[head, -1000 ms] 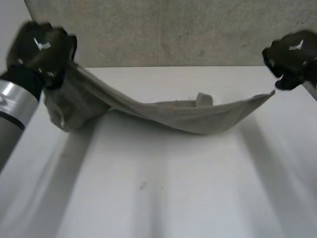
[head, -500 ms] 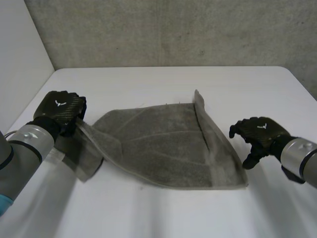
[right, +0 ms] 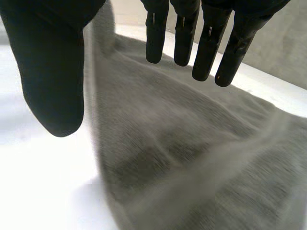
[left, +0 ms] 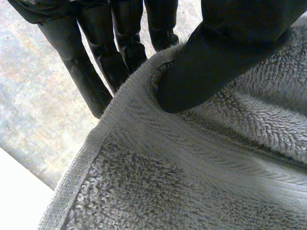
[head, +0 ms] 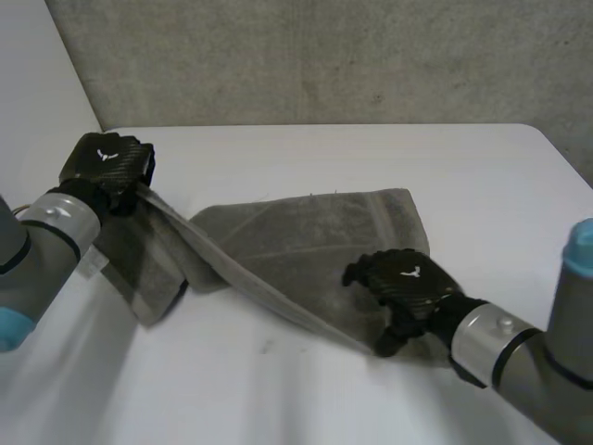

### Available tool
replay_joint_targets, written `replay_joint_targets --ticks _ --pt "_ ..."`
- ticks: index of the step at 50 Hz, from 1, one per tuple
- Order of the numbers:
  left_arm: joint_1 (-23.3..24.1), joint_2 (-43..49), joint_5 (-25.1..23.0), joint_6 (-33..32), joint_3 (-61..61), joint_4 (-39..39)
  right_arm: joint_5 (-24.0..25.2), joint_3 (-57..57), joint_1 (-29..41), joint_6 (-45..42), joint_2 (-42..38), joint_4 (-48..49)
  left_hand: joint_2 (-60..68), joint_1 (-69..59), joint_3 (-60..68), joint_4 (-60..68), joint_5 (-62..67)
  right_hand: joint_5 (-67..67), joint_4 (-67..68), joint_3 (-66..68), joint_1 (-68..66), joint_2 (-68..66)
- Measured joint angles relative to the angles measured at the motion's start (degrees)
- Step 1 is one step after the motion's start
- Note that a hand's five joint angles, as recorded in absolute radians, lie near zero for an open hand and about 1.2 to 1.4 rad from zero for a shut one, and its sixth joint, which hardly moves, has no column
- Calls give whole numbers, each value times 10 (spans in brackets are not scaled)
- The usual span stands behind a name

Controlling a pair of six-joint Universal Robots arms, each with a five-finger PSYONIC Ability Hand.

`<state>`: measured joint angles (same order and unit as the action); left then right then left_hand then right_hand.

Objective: Fold the laundry

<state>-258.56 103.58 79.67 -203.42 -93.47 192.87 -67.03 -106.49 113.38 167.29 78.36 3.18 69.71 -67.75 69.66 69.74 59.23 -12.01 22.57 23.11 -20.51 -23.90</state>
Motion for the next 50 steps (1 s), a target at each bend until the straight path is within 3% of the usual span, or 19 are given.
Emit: replay_joint_targets --ticks 8,24,27,30,32,39,50 --pt "0 40 2 1 32 1 -50 59 79 85 -56 22 0 1 0 0 0 1 0 0 0 0" --pt "-10 48 3 3 35 2 -130 170 120 126 -198 33 0 1 0 0 0 1 0 0 0 0" --pt "-17 46 3 4 35 1 -148 182 116 122 -215 35 0 1 0 0 0 -111 116 115 -90 -106" --pt "-19 46 3 5 34 1 -150 182 116 122 -216 35 0 1 0 0 0 -111 116 115 -90 -106" --pt "-26 44 3 5 33 0 -154 181 111 120 -213 38 0 1 0 0 0 -223 232 228 -186 -221" --pt "-30 41 3 5 26 -3 -130 148 51 107 -161 33 0 1 0 0 0 -416 429 423 -341 -416" --pt "-21 9 0 3 -1 -26 -8 107 -64 43 -97 -33 0 1 0 0 0 -434 455 444 -342 -432"
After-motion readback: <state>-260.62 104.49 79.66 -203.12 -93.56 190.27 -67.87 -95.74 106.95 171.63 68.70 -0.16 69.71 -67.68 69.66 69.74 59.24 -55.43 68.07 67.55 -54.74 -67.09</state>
